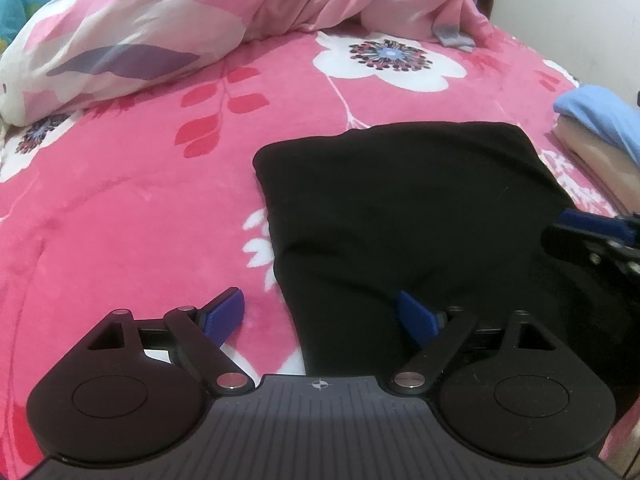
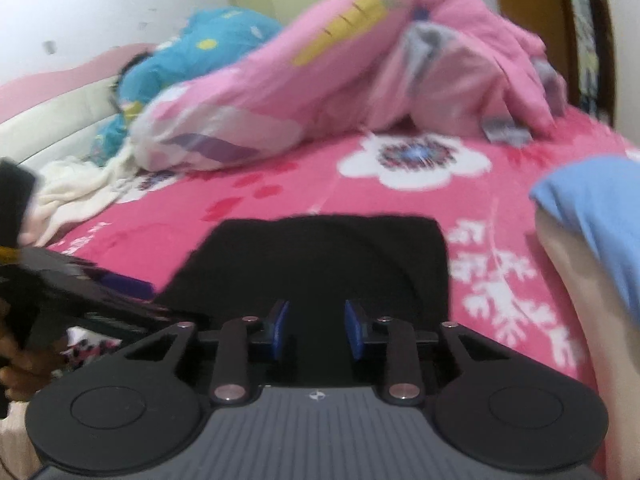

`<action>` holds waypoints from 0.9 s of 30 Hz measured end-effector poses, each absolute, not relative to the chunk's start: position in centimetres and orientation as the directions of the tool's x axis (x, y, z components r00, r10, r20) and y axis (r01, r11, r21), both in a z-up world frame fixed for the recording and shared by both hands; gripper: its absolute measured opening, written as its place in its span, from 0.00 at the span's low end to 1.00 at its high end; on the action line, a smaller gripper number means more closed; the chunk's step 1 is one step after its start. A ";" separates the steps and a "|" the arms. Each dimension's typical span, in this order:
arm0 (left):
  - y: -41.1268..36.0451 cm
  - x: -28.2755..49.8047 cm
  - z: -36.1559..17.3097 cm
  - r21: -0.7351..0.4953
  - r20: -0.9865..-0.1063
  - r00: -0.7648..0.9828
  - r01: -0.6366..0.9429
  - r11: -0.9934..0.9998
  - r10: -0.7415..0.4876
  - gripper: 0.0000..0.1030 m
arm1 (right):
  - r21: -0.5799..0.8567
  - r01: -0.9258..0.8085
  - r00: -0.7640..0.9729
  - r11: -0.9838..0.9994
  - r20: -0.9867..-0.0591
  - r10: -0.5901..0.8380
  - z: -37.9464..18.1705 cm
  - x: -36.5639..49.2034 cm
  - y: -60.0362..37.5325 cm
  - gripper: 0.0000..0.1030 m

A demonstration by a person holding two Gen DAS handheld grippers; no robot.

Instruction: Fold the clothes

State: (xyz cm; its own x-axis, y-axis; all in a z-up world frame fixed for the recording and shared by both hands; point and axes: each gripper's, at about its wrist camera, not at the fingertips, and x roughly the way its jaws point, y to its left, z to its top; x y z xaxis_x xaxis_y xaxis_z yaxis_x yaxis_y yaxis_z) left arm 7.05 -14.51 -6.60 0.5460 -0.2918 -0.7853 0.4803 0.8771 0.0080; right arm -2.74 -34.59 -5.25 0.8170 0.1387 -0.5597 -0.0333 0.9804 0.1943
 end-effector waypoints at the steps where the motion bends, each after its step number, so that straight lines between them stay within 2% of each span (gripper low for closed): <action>1: -14.5 7.0 -6.6 0.009 -0.785 0.546 0.481 0.877 -0.291 0.84 | 0.193 -0.002 0.812 0.981 -0.572 0.115 -5.6 -2.4 -35.2 0.24; 3: -14.4 7.1 -6.6 0.008 -0.785 0.546 0.481 0.877 -0.293 0.84 | 0.194 0.069 0.817 0.979 -0.574 0.057 -5.8 -2.4 -36.3 0.18; 6: -14.4 7.1 -6.7 0.001 -0.784 0.546 0.478 0.878 -0.296 0.85 | 0.213 0.165 0.826 0.963 -0.564 -0.016 -5.7 -2.8 -37.9 0.19; 12: -13.8 6.8 -6.5 -0.019 -0.769 0.562 0.457 0.889 -0.305 0.85 | 0.212 0.176 0.856 0.961 -0.515 -0.043 -4.6 -5.2 -38.6 0.19; 19: -12.2 5.4 -5.7 -0.035 -0.750 0.586 0.428 0.903 -0.307 0.85 | 0.223 0.187 0.860 0.957 -0.507 -0.049 -4.1 -7.4 -38.2 0.19; 27: -10.6 3.1 -4.9 -0.076 -0.721 0.602 0.422 0.904 -0.342 0.95 | 0.269 0.195 0.856 0.943 -0.516 -0.030 -4.1 -9.0 -37.9 0.21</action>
